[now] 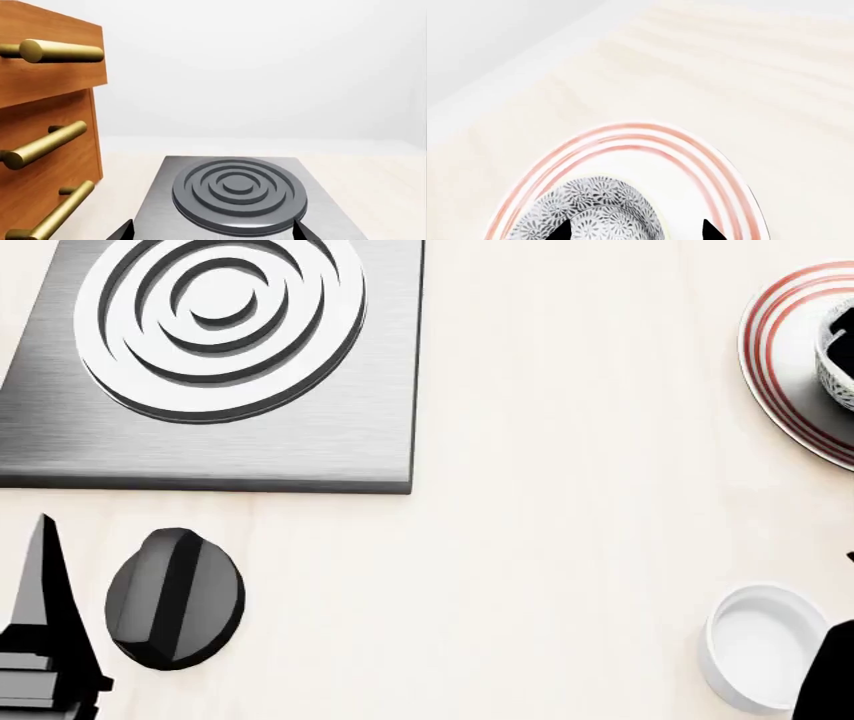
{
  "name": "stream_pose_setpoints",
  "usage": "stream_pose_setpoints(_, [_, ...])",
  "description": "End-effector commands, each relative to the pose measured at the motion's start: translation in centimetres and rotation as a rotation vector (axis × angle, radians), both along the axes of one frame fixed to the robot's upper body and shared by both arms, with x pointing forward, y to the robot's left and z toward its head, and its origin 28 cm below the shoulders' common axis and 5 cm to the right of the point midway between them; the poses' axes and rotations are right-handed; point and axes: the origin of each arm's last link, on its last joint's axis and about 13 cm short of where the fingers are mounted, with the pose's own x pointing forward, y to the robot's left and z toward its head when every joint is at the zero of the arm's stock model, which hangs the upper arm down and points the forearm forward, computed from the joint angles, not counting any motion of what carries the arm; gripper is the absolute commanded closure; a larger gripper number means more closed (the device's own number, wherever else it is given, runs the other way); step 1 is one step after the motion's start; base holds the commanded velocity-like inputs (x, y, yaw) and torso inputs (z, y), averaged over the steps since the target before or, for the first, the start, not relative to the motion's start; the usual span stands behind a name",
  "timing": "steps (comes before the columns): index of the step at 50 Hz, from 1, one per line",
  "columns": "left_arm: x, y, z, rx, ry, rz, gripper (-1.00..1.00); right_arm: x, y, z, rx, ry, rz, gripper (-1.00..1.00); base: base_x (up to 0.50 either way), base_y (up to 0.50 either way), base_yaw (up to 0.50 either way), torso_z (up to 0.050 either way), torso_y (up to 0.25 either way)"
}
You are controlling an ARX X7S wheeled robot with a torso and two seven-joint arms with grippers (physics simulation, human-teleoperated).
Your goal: Pick the akita bowl next to the ramekin and place it on the plate.
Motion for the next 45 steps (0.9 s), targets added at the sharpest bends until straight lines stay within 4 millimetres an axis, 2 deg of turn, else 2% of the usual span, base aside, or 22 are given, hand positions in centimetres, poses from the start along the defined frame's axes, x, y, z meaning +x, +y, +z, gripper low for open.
stream_pose_setpoints(1, [0.1, 0.0, -0.1, 0.003, -0.005, -0.006, -1.0, 0.4, 0.9, 0.3, -0.021, -0.02, 0.057, -1.0, 0.0, 0.0, 0.0, 0.0, 0.0])
stream_pose_setpoints(15, [0.0, -0.1, -0.3, 0.003, 0.006, -0.015, -1.0, 0.3, 0.2, 2.2, -0.146, -0.074, 0.077, -1.0, 0.0, 0.0, 0.0, 0.0, 0.0])
stream_pose_setpoints(21, [0.0, -0.1, -0.3, 0.001, 0.005, -0.011, -1.0, 0.4, 0.5, 3.9, -0.252, -0.083, 0.11, -1.0, 0.0, 0.0, 0.0, 0.0, 0.0])
stream_pose_setpoints(25, [-0.1, -0.1, -0.3, -0.003, 0.004, -0.013, -1.0, -0.7, 1.2, 4.5, -0.35, -0.107, 0.115, -1.0, 0.0, 0.0, 0.0, 0.0, 0.0])
stream_pose_setpoints(31, [-0.1, -0.1, -0.4, -0.006, 0.009, -0.017, -1.0, -2.0, 2.1, 3.7, -0.415, -0.116, 0.136, -1.0, 0.0, 0.0, 0.0, 0.0, 0.0])
stream_pose_setpoints(45, [0.1, -0.3, -0.1, -0.015, 0.007, -0.019, -1.0, -5.5, 4.9, 1.8, -0.585, -0.3, 0.11, -1.0, 0.0, 0.0, 0.0, 0.0, 0.0])
